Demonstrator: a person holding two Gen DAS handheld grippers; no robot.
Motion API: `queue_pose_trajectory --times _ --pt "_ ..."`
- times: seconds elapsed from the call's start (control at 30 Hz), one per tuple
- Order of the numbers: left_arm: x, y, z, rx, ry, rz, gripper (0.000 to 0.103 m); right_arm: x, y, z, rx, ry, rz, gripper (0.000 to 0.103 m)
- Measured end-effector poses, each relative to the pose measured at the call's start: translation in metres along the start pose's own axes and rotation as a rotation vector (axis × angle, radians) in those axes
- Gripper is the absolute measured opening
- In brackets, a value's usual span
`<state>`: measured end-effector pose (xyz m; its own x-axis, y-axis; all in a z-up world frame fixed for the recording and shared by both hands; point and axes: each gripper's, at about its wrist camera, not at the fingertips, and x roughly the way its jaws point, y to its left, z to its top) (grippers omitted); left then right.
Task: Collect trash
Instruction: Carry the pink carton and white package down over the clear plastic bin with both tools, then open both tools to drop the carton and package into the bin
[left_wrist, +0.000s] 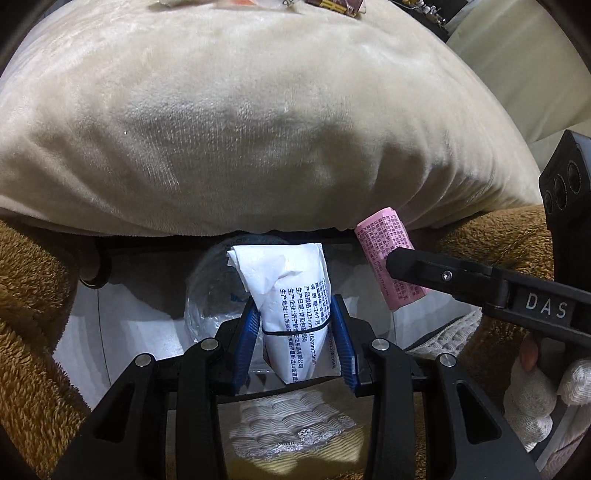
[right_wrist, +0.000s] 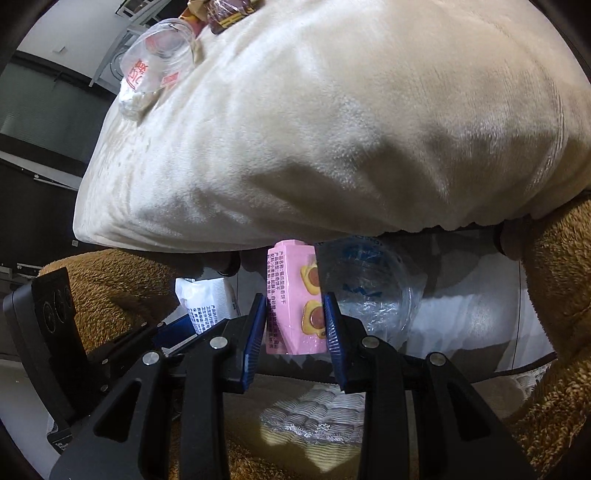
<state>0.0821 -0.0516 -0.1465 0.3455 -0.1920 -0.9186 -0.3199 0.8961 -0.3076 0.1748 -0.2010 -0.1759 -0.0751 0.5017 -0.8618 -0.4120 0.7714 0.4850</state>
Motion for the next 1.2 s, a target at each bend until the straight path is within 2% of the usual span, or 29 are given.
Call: queue_pose_trajectory --times 0.27,0.43,0.7,0.73,0.77,0.8,1.2 --pt "0.025 0.002 -0.005 -0.017 0.101 0.042 0.038 0.027 -0.011 0.003 0.070 0.099 -0.022 0.033" --pt "0.031 0.007 -0.003 -0.021 0.141 0.060 0.038 0.033 -0.010 0.004 0.082 0.125 -0.033 0.033" --pt "0.030 0.010 -0.001 -0.030 0.136 0.054 0.040 0.031 -0.011 0.005 0.085 0.111 -0.039 0.034" --pt "0.030 0.010 -0.001 -0.029 0.139 0.053 0.043 0.030 -0.012 0.004 0.088 0.108 -0.039 0.040" --pt "0.031 0.010 -0.001 -0.029 0.138 0.053 0.055 0.029 -0.012 0.005 0.091 0.102 -0.042 0.044" --pt "0.030 0.010 -0.001 -0.028 0.131 0.056 0.058 0.027 -0.013 0.006 0.097 0.099 -0.044 0.045" --pt "0.023 0.010 0.002 -0.039 0.103 0.039 0.058 0.020 -0.012 0.007 0.094 0.075 -0.024 0.045"
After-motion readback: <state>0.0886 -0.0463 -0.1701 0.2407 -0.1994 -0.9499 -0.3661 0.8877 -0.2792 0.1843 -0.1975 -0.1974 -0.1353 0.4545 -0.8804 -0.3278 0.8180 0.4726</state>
